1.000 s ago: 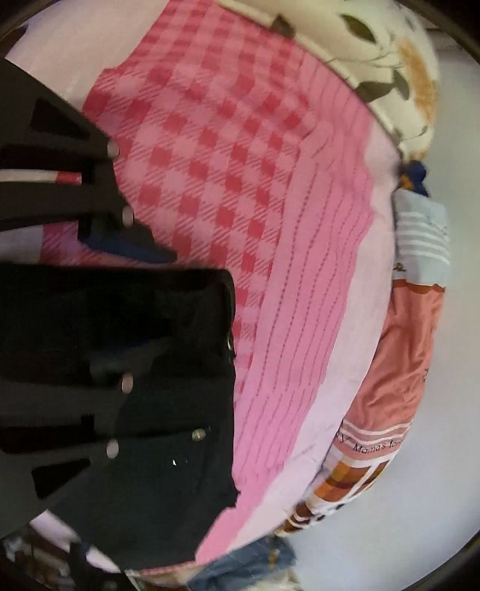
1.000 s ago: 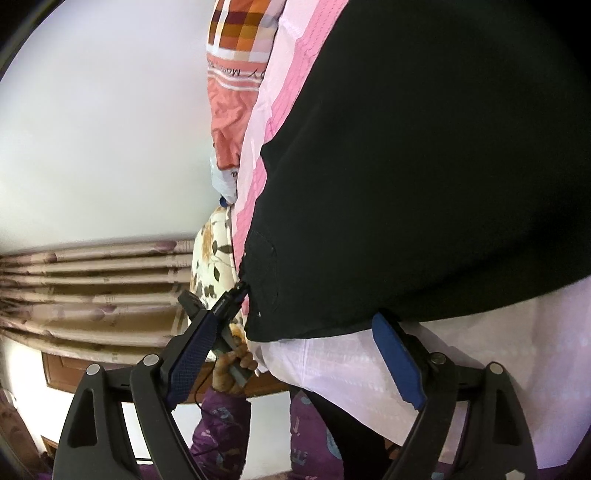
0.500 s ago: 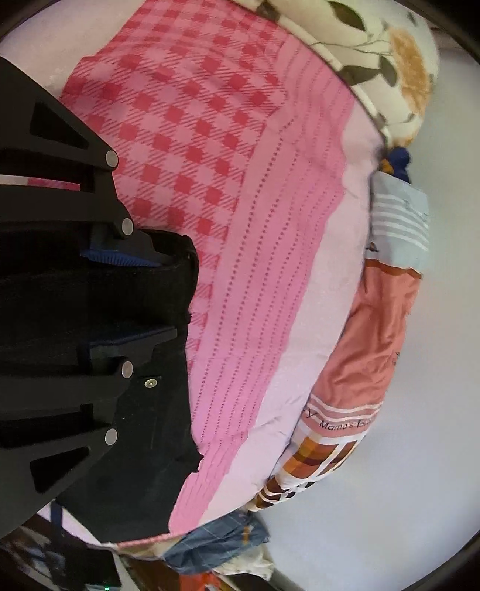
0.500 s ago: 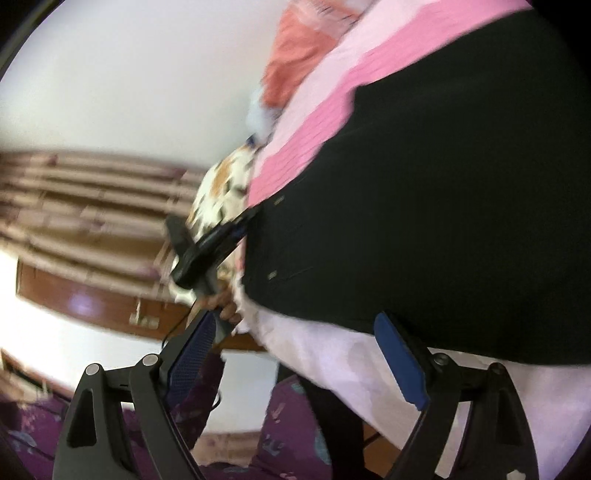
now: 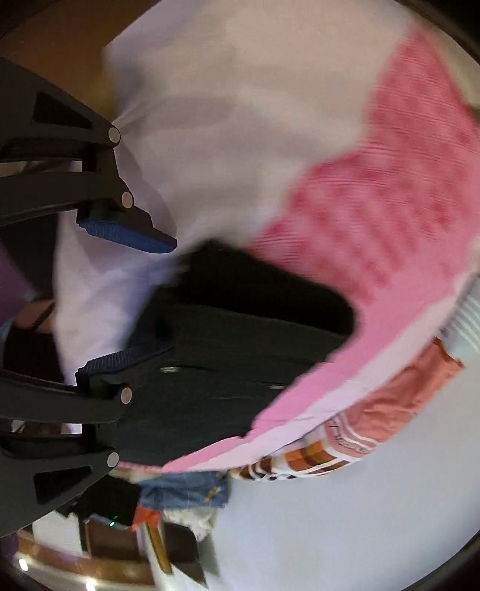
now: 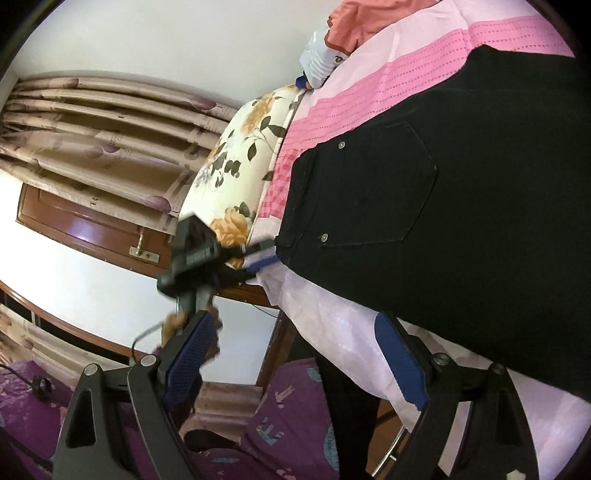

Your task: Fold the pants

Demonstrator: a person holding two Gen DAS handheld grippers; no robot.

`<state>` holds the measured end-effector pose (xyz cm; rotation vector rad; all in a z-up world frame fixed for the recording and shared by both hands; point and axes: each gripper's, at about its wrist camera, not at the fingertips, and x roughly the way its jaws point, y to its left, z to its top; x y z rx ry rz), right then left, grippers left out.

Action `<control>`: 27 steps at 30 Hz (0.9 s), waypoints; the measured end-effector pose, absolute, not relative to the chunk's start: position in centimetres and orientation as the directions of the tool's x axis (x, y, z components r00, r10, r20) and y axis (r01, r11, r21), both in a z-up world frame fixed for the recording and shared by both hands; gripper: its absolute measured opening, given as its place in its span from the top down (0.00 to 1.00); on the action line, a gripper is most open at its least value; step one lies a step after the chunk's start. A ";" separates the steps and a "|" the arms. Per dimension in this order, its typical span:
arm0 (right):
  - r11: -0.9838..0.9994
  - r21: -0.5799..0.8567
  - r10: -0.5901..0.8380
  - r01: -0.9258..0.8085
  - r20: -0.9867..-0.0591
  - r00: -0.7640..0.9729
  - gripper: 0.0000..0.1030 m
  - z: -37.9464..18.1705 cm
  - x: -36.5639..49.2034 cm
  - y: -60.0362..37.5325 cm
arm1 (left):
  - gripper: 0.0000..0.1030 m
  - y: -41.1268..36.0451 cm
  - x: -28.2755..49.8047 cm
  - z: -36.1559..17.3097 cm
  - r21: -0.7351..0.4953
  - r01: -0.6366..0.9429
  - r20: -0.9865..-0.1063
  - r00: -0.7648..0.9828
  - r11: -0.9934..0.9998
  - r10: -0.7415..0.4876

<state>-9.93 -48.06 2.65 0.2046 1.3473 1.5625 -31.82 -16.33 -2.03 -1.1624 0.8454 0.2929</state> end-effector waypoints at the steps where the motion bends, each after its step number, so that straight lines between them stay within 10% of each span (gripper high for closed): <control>1: 0.148 0.812 0.756 -0.564 -0.461 -0.465 0.16 2.6 -9.9 -48.1 | 0.50 -16.9 -31.8 -2.5 -0.711 -0.591 -0.693 0.680 0.380 -0.239; 6: 0.169 0.818 0.762 -0.549 -0.462 -0.453 0.16 2.6 -9.9 -48.4 | 0.51 -17.3 -30.8 -3.0 -0.764 -0.547 -0.632 0.741 0.344 -0.226; 10: 0.166 0.819 0.781 -0.549 -0.449 -0.434 0.16 3.2 -9.7 -48.9 | 0.79 -17.8 -29.8 -3.6 -0.742 -0.566 -0.658 0.716 0.359 -0.233; 27: 0.194 0.840 0.782 -0.506 -0.444 -0.437 0.14 1.5 -9.2 -48.8 | 0.85 -17.9 -24.7 4.5 -0.559 -0.504 -0.679 0.734 0.658 -0.015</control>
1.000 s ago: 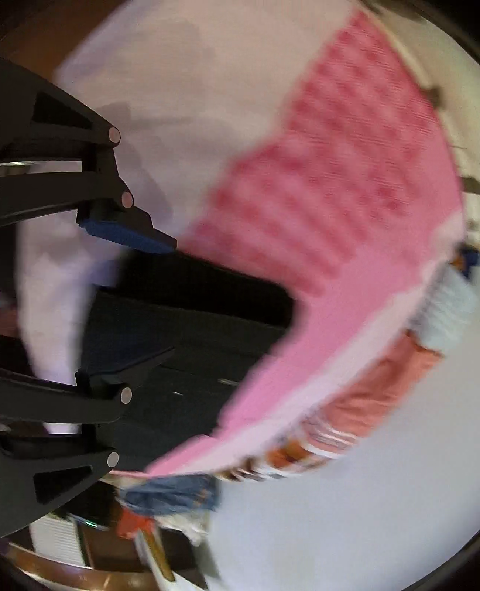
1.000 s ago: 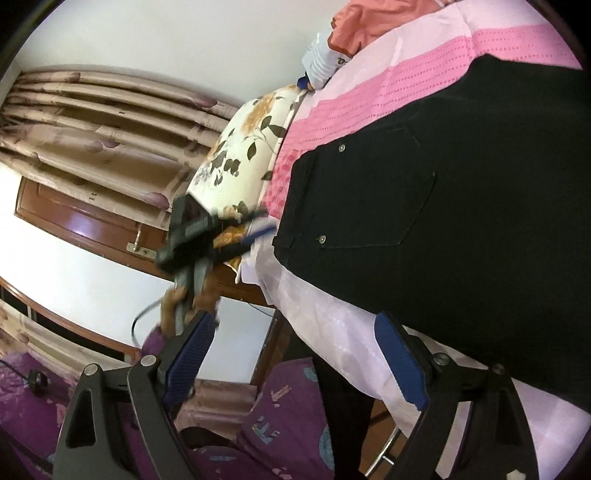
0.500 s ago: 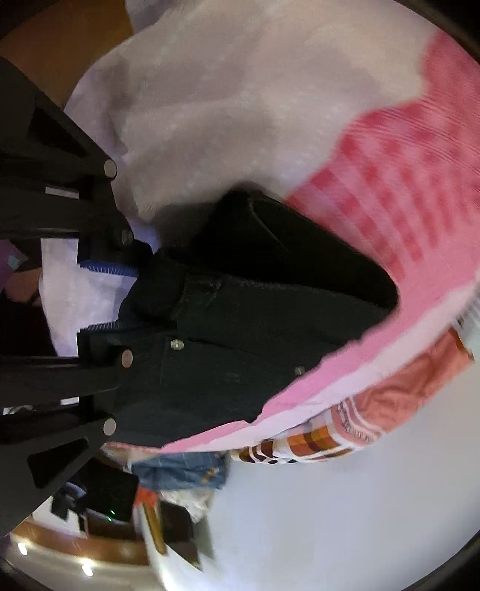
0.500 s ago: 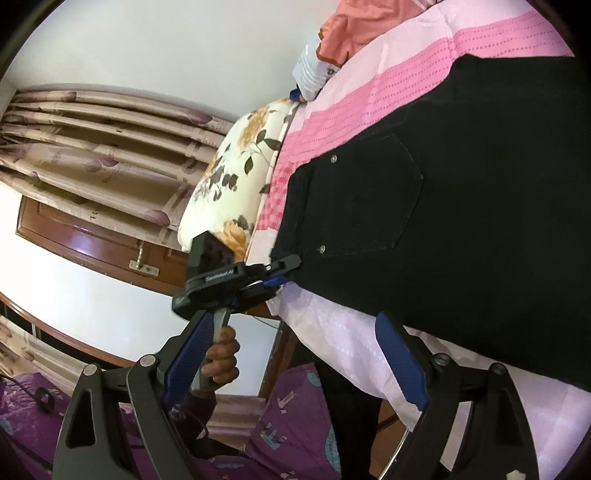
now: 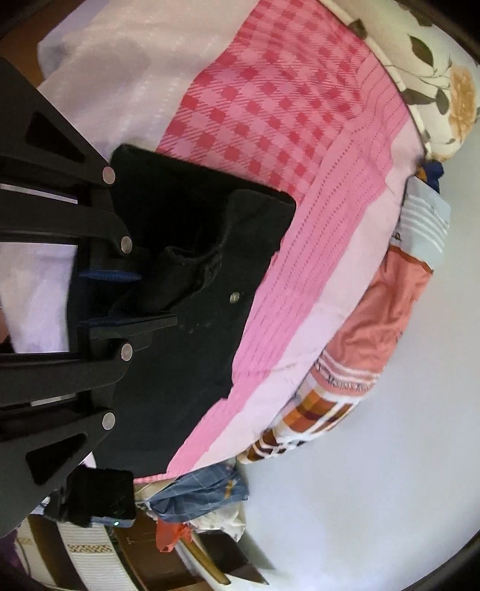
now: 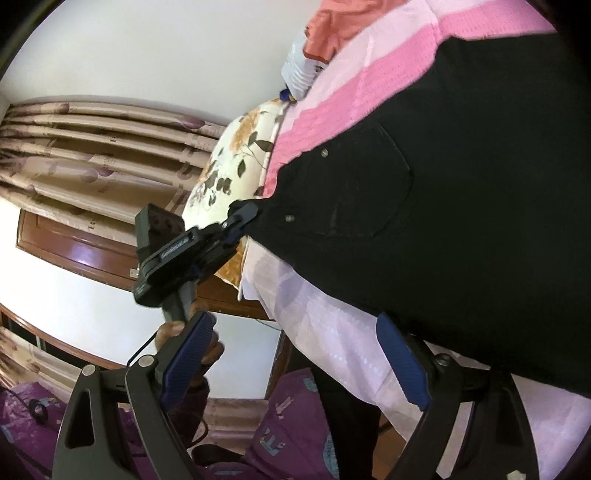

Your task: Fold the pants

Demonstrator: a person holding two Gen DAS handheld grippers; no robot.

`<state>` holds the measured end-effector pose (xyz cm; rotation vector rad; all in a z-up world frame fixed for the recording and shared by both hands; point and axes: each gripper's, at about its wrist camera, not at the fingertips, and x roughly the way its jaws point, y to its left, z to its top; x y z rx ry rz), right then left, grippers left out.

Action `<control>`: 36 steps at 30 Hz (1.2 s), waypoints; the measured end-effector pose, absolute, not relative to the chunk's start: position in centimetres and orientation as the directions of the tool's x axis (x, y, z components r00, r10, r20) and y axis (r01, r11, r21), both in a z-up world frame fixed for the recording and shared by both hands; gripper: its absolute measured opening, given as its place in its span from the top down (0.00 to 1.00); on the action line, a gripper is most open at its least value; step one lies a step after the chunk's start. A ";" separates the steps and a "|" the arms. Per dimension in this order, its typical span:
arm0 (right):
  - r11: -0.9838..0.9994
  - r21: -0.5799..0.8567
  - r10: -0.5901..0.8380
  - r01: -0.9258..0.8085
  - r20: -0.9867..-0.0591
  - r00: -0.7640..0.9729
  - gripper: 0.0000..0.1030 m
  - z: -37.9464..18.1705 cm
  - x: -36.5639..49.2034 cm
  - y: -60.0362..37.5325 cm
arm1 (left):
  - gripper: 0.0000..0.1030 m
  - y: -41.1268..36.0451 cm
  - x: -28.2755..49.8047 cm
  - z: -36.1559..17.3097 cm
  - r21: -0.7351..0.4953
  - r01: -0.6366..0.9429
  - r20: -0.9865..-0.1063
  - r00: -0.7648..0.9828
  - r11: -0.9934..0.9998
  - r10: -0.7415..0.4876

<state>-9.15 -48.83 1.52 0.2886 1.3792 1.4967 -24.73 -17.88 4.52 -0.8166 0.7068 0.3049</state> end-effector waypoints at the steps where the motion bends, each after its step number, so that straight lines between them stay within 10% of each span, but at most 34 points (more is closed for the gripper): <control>1: 0.205 0.837 0.774 -0.507 -0.456 -0.440 0.14 1.3 -9.2 -48.8 | 0.85 -17.7 -24.6 4.2 -0.552 -0.510 -0.684 0.729 0.660 -0.010; 12: 0.086 0.882 0.826 -0.464 -0.323 -0.462 0.08 4.7 -8.4 -48.3 | 0.85 -18.9 -24.0 8.1 -0.539 -0.429 -0.623 0.782 0.725 0.000; 26: -0.083 0.197 0.685 -0.977 -0.700 -0.199 0.08 9.0 -17.6 -36.4 | 0.85 -18.8 -25.9 5.6 -0.599 -0.452 -0.623 0.782 0.661 -0.030; 28: -0.106 0.071 0.682 -0.992 -0.720 -0.125 0.21 8.2 -18.8 -35.0 | 0.85 -18.8 -26.0 5.6 -0.609 -0.449 -0.619 0.785 0.654 -0.037; 32: -0.138 -0.078 0.640 -0.987 -0.768 -0.029 0.83 6.4 -20.7 -32.7 | 0.84 -18.5 -26.0 5.2 -0.616 -0.458 -0.628 0.777 0.642 -0.048; 36: -0.067 -0.007 0.636 -0.998 -0.771 -0.037 0.91 6.2 -19.0 -32.1 | 0.71 -16.9 -26.2 3.6 -0.687 -0.445 -0.600 0.793 0.575 -0.103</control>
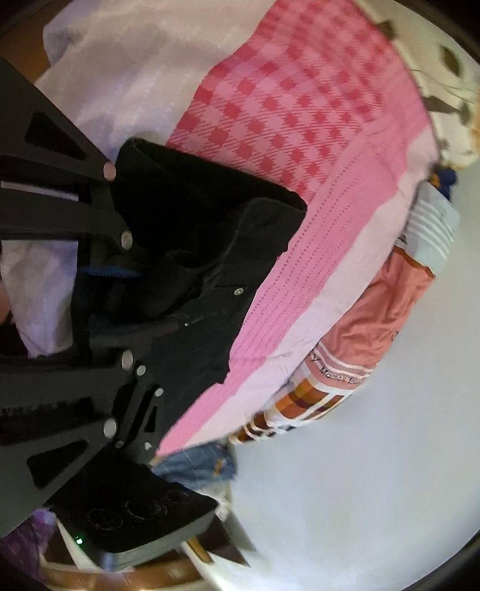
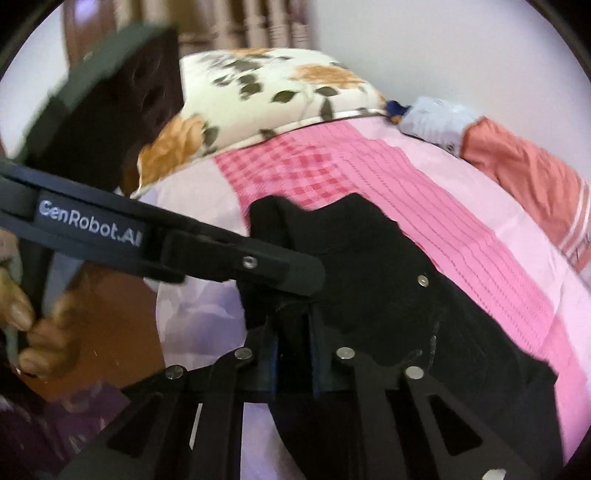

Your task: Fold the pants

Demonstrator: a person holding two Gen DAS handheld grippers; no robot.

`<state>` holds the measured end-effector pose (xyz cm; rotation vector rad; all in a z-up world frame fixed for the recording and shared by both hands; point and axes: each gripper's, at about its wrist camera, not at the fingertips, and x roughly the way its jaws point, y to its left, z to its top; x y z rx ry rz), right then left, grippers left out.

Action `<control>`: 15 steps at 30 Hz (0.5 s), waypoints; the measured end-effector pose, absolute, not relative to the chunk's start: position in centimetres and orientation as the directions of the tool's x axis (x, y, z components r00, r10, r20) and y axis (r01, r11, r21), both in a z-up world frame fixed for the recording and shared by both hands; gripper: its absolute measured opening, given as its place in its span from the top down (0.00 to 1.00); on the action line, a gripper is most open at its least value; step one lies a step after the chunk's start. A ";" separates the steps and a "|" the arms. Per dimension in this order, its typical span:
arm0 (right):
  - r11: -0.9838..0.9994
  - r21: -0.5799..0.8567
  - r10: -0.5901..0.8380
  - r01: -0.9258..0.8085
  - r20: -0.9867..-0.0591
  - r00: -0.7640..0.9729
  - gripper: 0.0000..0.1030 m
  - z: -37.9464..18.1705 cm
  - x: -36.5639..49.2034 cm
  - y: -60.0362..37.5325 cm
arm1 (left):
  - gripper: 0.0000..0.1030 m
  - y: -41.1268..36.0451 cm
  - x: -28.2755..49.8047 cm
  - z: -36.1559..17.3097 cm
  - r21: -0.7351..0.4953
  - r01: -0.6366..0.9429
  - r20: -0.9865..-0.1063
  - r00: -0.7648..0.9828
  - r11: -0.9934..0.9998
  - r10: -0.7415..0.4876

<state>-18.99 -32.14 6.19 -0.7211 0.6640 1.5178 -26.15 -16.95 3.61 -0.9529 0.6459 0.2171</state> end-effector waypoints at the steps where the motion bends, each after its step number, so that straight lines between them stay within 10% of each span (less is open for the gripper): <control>1: -0.043 -0.006 0.642 -0.999 -0.766 -0.023 0.91 6.4 -18.8 -32.1 | 0.70 -16.2 -25.7 3.4 -0.713 -0.432 -0.585 0.800 0.552 -0.130; 8: 0.156 -0.030 0.826 -0.987 -0.544 0.147 0.90 12.3 -18.7 -34.1 | 0.70 -17.3 -23.0 12.9 -0.551 -0.279 -0.470 0.883 0.787 -0.016; 15: 0.069 -0.039 0.675 -0.997 -0.734 0.075 0.89 1.1 -21.6 -30.5 | 0.69 -12.9 -28.9 -1.1 -0.718 -0.484 -0.589 0.805 0.500 -0.067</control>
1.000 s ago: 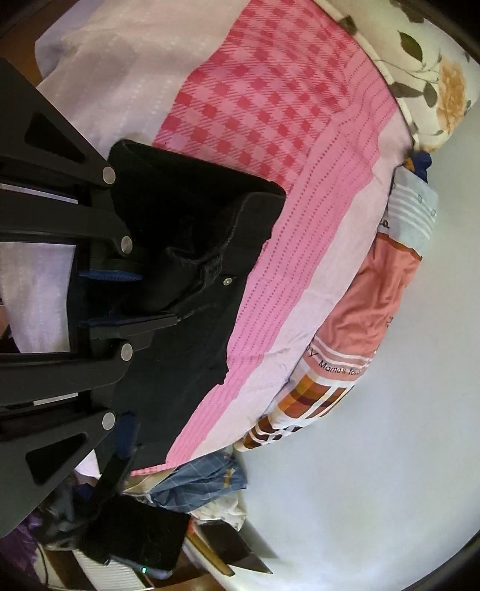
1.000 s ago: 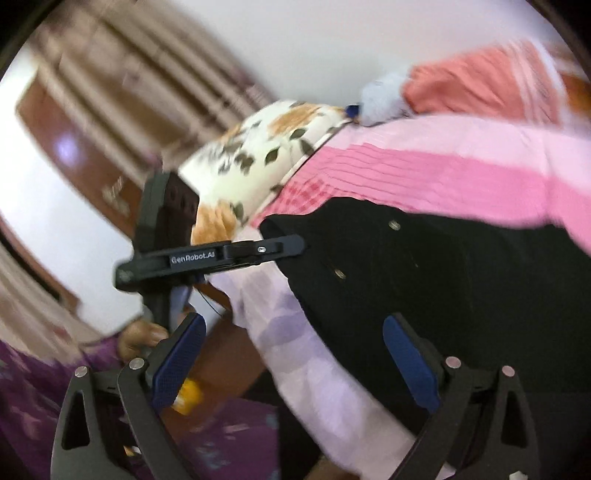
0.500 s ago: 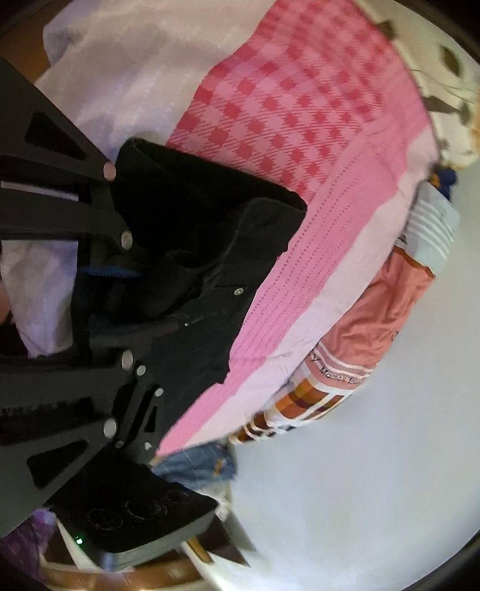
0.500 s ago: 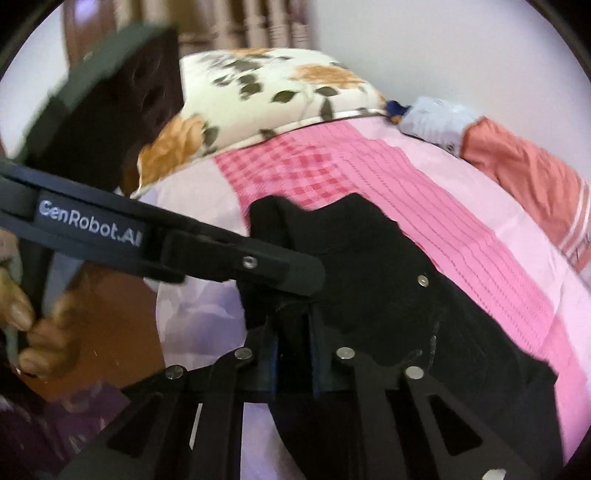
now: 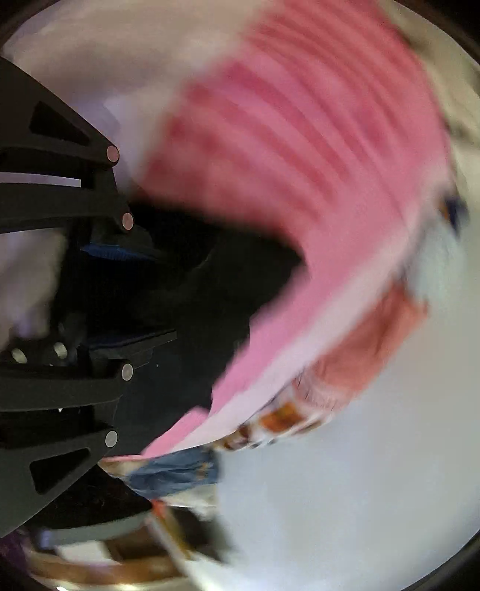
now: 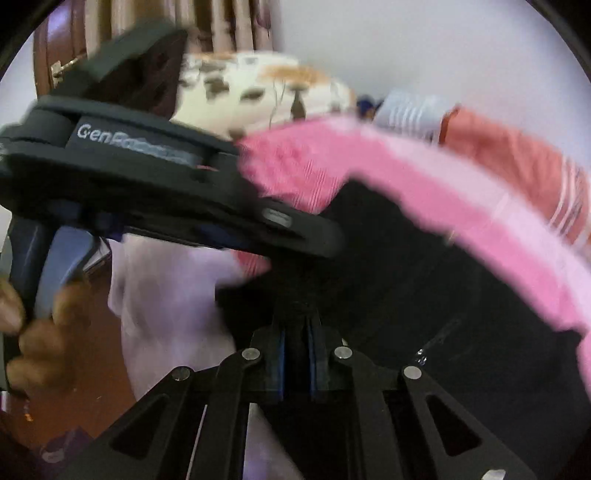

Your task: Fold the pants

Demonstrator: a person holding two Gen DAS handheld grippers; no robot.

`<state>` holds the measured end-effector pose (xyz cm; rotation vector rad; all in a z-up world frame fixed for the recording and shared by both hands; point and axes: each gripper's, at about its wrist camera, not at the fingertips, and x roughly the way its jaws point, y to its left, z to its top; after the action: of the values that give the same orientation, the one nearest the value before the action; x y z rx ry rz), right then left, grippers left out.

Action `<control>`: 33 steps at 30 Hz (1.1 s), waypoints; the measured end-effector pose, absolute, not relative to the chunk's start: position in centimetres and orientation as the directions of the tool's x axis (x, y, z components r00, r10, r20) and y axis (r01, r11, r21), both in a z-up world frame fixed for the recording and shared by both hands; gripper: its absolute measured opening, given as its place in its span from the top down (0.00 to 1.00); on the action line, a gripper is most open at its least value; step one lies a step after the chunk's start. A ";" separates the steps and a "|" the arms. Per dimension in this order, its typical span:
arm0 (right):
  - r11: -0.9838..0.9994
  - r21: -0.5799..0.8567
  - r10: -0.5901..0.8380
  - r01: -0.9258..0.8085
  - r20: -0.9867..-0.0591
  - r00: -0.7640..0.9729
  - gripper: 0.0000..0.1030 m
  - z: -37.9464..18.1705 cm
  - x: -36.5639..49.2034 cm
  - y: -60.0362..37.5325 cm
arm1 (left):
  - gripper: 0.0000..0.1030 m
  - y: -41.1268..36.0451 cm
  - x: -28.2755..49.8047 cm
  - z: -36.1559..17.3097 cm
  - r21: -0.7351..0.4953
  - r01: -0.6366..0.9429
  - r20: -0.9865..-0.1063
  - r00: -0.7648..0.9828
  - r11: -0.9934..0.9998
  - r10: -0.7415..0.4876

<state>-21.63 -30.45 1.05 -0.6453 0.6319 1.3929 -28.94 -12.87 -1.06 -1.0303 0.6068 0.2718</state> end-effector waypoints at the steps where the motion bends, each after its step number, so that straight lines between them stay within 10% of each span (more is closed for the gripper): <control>1: 0.069 -0.023 0.679 -0.997 -0.732 0.064 0.87 0.8 -21.6 -30.6 | 0.67 -12.5 -30.4 -2.2 -0.738 -0.493 -0.580 0.812 0.461 -0.061; 5: 0.051 0.047 0.675 -0.998 -0.738 -0.001 0.80 1.3 -21.1 -30.6 | 0.64 -12.7 -31.5 -2.2 -0.747 -0.484 -0.565 0.824 0.456 -0.049; 8: 0.003 0.202 0.689 -0.979 -0.710 -0.145 0.36 1.7 -20.6 -31.0 | 0.63 -13.3 -30.6 -0.7 -0.684 -0.498 -0.599 0.801 0.534 -0.020; 22: 0.108 0.692 0.704 -0.714 -0.560 -0.436 0.43 -0.9 -15.0 -34.6 | 0.50 -14.0 -30.9 4.1 -0.602 -0.566 -0.628 0.771 0.563 0.103; 33: 0.112 0.680 0.830 -0.724 -0.465 -0.308 0.38 8.9 -1.7 -43.9 | 0.50 -15.4 -23.1 0.0 -0.488 -0.553 -0.693 0.716 0.675 0.086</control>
<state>-1.73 -43.92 8.92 0.1333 1.0774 1.5484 -23.13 -15.41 0.01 -0.7505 0.6878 0.3927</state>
